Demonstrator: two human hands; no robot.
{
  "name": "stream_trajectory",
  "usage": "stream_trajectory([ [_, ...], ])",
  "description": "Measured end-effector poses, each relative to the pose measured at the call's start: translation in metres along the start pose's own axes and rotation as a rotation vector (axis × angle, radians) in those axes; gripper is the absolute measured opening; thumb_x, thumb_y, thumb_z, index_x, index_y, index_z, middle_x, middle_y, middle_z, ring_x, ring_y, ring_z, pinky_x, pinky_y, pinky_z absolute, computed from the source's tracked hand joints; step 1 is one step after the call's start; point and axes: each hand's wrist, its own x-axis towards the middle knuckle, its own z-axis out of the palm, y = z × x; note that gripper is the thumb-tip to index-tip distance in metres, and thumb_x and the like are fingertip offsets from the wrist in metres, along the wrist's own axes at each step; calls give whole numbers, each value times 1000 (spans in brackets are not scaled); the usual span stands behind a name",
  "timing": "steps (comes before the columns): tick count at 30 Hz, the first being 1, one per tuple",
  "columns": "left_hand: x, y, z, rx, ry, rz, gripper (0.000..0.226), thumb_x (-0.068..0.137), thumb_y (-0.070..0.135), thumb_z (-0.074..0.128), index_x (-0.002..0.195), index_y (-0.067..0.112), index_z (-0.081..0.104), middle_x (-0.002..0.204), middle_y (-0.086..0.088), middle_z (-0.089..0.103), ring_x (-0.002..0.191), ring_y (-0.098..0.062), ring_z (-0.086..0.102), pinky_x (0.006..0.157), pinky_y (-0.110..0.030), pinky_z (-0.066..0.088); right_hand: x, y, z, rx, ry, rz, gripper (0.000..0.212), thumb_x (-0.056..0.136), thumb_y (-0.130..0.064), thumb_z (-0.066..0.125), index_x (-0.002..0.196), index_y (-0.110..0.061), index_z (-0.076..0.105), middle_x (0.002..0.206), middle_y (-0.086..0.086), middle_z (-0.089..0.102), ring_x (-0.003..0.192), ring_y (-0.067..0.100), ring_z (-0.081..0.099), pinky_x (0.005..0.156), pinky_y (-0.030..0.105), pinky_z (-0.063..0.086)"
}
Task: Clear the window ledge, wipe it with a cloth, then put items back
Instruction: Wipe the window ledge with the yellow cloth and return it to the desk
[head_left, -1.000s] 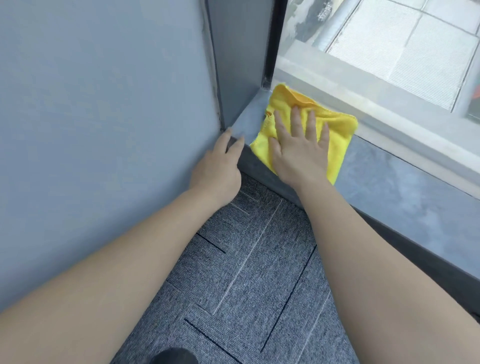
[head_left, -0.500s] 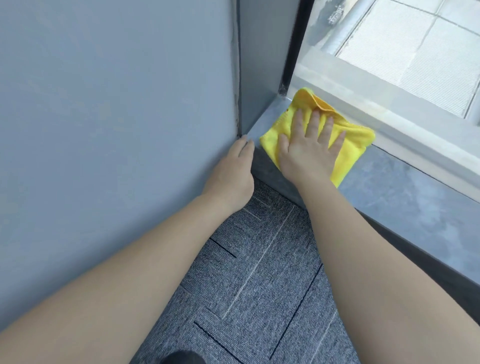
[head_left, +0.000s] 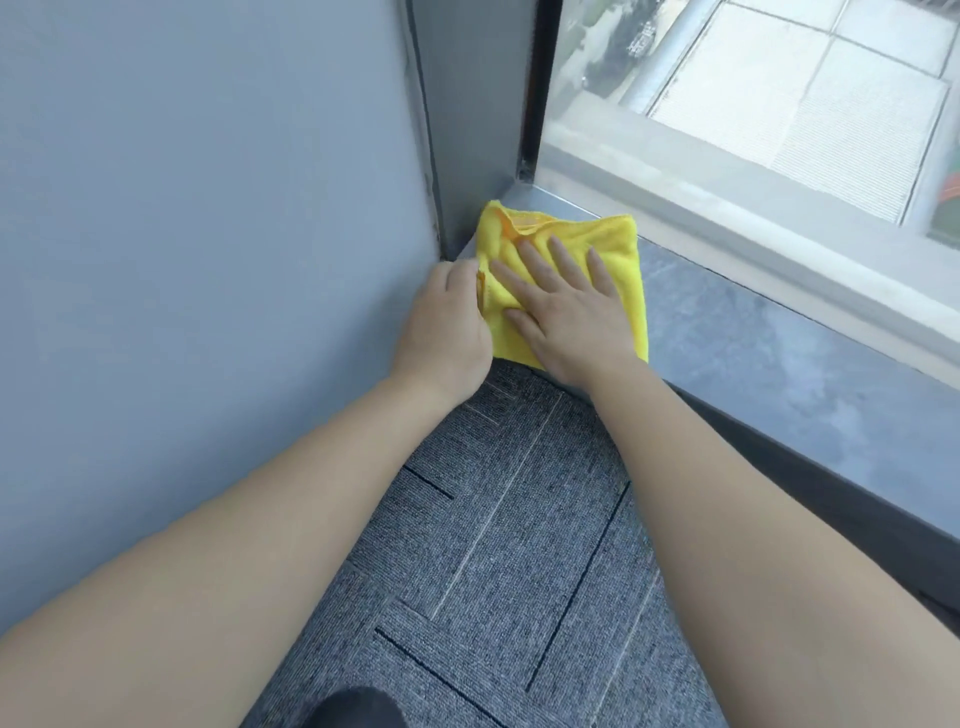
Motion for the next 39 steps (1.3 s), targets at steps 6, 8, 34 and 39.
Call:
stream_trajectory([
  [6,3,21,22,175,-75,128,59,75,16,23,130,1,37,143,-18,38,132,-31,32,110,-36,20,-39,29,4,21,1,333,56,94,-50,17,145,-35,-1,159,-7,-4,145,26,-12,111,59,-13],
  [8,9,26,30,214,-128,153,50,86,11,27,135,2,31,149,-17,28,139,-29,23,114,-35,13,-44,35,4,69,24,470,59,93,-52,16,145,-32,-3,159,-5,-7,145,29,-14,110,61,-14],
  [34,1,99,90,237,-286,474,72,70,39,8,117,2,49,131,-18,49,123,-32,41,103,-44,29,-130,97,11,177,64,891,61,93,-53,16,145,-32,-7,158,-6,-8,144,30,-17,103,71,-12],
  [39,5,95,82,197,-354,436,54,81,26,24,124,1,44,138,-18,45,128,-31,38,107,-42,26,-108,99,3,258,70,1014,58,94,-51,14,145,-31,-4,159,-2,-8,143,35,-18,103,73,-9],
])
